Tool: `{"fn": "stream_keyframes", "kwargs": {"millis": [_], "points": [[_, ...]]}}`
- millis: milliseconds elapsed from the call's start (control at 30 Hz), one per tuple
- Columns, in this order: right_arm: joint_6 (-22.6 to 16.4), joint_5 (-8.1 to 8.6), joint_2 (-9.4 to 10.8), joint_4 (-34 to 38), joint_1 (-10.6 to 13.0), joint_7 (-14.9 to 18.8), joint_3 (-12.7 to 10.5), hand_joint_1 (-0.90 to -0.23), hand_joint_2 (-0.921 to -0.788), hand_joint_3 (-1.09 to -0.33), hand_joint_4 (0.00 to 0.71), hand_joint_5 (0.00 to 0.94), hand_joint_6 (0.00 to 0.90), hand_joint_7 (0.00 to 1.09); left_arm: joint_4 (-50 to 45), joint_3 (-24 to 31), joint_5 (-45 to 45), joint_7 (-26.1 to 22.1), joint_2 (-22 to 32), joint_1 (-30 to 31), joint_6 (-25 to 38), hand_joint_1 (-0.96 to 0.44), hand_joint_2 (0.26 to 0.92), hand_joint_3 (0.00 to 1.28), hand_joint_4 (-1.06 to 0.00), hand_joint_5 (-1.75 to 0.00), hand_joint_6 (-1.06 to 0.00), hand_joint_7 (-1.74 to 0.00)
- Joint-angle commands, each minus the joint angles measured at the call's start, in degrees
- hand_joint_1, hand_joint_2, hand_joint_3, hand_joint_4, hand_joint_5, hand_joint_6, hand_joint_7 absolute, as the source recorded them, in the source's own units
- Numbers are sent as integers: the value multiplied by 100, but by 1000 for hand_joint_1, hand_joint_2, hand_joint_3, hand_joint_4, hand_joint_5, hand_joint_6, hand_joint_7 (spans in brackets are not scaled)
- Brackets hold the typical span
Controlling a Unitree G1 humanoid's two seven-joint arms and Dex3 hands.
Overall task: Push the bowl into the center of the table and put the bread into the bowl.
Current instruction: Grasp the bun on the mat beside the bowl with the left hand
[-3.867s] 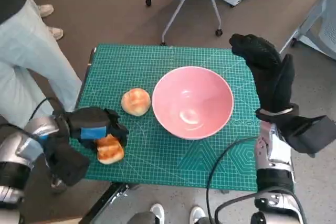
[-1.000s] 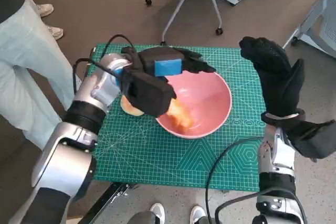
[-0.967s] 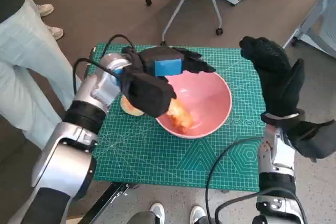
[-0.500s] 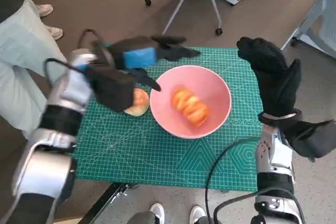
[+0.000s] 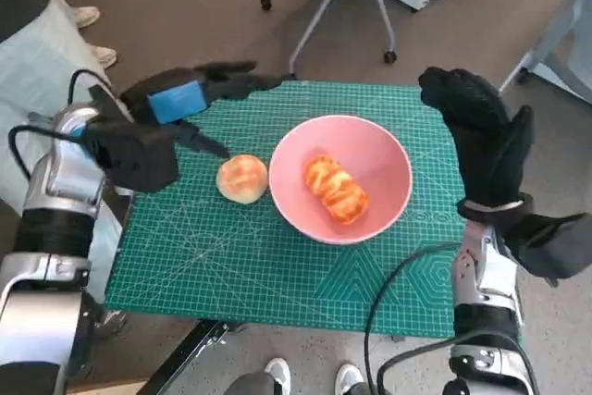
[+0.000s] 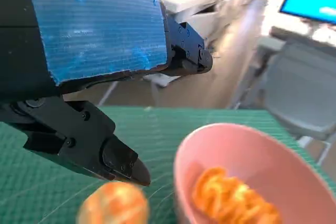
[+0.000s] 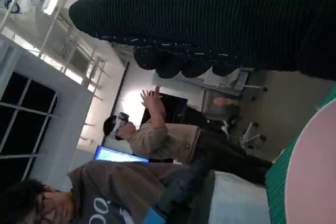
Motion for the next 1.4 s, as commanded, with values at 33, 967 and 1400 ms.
{"fn": "stream_keyframes", "kwargs": {"millis": [33,967,1400], "points": [[109,48,3,111,0,61,12,-659,-921,-692,198,0,105,460,-29,69,106,302,159,249,-53,-136,802,1,-116,-4,-289,-26],[123,13,-74,158,-10,103,-10,-655,-921,-692,196,1,110,459,1171,-612,1187,1876,-214,558,59,-359,826,5,-152,-3,-295,-8],[164,12,-96,97,-1,100,5,-656,-921,-691,196,1,104,453,1769,-806,1301,2092,-514,449,153,-344,832,4,-170,-5,-290,-2]]}}
